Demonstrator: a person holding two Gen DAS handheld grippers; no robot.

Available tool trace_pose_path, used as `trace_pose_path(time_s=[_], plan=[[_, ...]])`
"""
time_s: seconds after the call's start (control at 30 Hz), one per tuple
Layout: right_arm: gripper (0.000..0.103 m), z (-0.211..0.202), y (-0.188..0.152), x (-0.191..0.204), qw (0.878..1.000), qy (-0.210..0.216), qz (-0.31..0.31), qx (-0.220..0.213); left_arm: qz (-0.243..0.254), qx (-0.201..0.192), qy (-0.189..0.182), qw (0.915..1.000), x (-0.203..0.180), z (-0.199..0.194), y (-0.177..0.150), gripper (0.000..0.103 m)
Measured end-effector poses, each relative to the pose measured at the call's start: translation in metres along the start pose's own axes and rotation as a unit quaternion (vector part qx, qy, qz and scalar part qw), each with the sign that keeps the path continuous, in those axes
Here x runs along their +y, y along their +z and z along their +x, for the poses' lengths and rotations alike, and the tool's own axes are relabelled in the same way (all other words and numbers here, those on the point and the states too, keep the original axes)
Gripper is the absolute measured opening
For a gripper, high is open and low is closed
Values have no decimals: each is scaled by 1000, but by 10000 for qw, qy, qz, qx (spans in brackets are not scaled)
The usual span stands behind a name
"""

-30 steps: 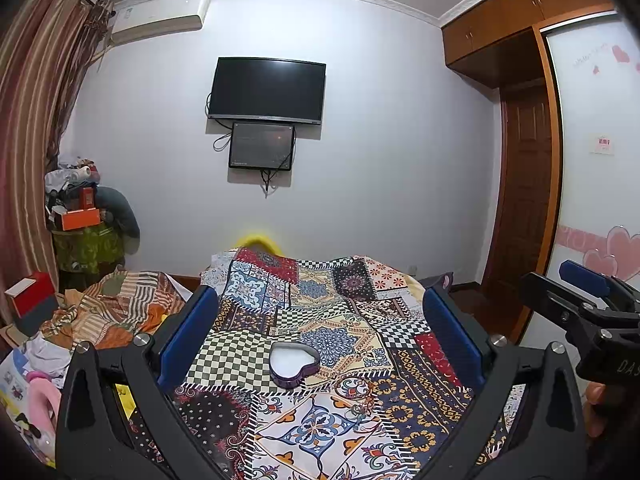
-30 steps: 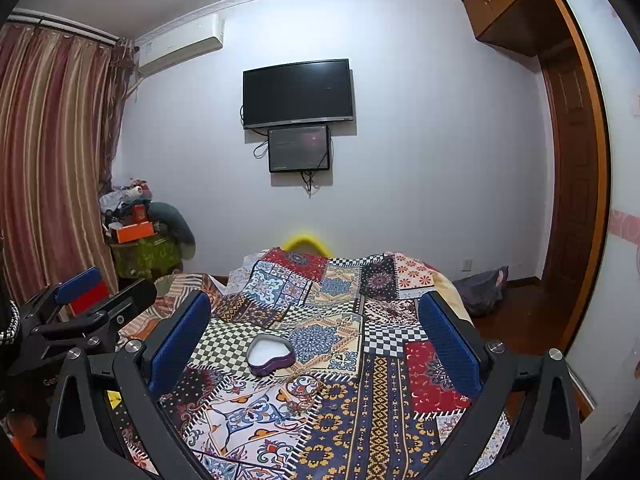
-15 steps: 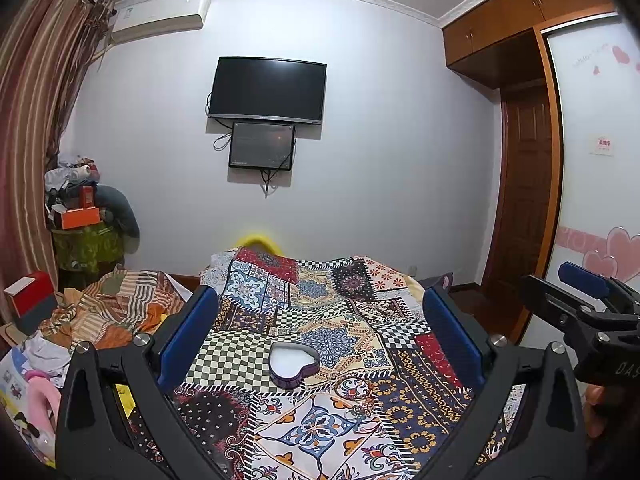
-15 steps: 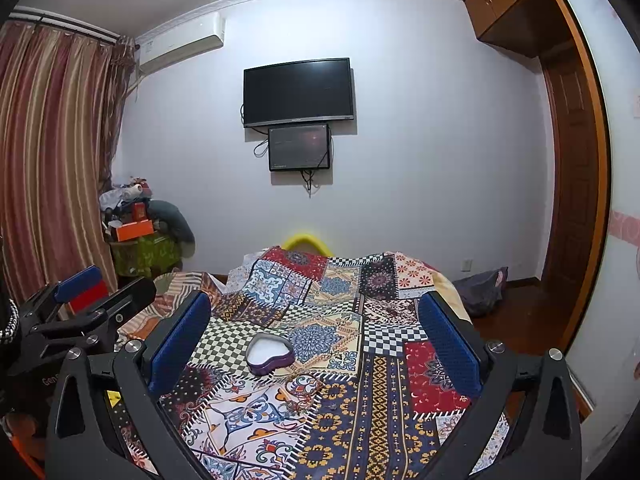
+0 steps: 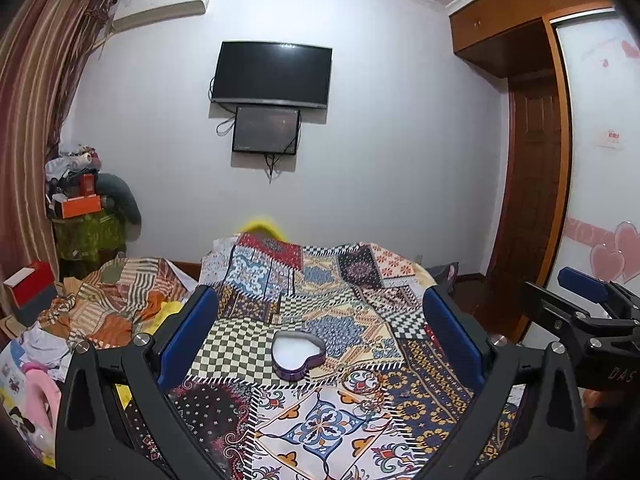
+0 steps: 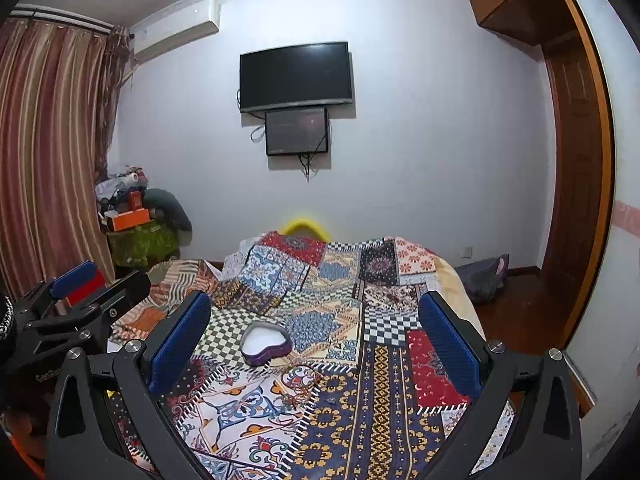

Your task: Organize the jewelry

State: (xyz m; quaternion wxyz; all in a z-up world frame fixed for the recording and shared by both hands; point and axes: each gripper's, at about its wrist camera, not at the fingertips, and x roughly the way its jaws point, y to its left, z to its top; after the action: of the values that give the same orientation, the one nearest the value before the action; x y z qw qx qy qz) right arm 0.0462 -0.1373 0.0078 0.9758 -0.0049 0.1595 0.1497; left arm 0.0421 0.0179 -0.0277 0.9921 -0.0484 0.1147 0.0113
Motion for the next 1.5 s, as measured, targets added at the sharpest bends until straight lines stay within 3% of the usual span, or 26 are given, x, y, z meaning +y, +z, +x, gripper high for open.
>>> trace_pose_path(time_s=[0.23,0.47,0.63,0.87,1.1,1.27,1.4,1.5], plan=[[103,39,-22,-14,9985,-129,55,526,-71,564,256,9981,13,47,-24,103],[103,91,-63,-37,9878,-223,173,1535,-140,1422,434,9888,30,99,-64,102],[101,114,-86,-49,9773,-151,211,2105,-146,2143,421,9757,34,134,-94,85],[75,137,-106,-51,9637,326,246,2638,220,2656,22,9638,12,159,-121,84],[53,153,-111,-42,9588,651,80,2764,497,2919,-465,9540,-8,170,-135,78],[41,158,-114,-39,9533,857,69,2896,442,3083,-714,9476,-10,175,-144,72],[31,167,-118,-37,9478,906,-54,3057,302,3337,-994,9369,-8,182,-152,59],[26,170,-120,-36,9450,904,-197,3139,192,3422,-1136,9325,-8,185,-154,58]])
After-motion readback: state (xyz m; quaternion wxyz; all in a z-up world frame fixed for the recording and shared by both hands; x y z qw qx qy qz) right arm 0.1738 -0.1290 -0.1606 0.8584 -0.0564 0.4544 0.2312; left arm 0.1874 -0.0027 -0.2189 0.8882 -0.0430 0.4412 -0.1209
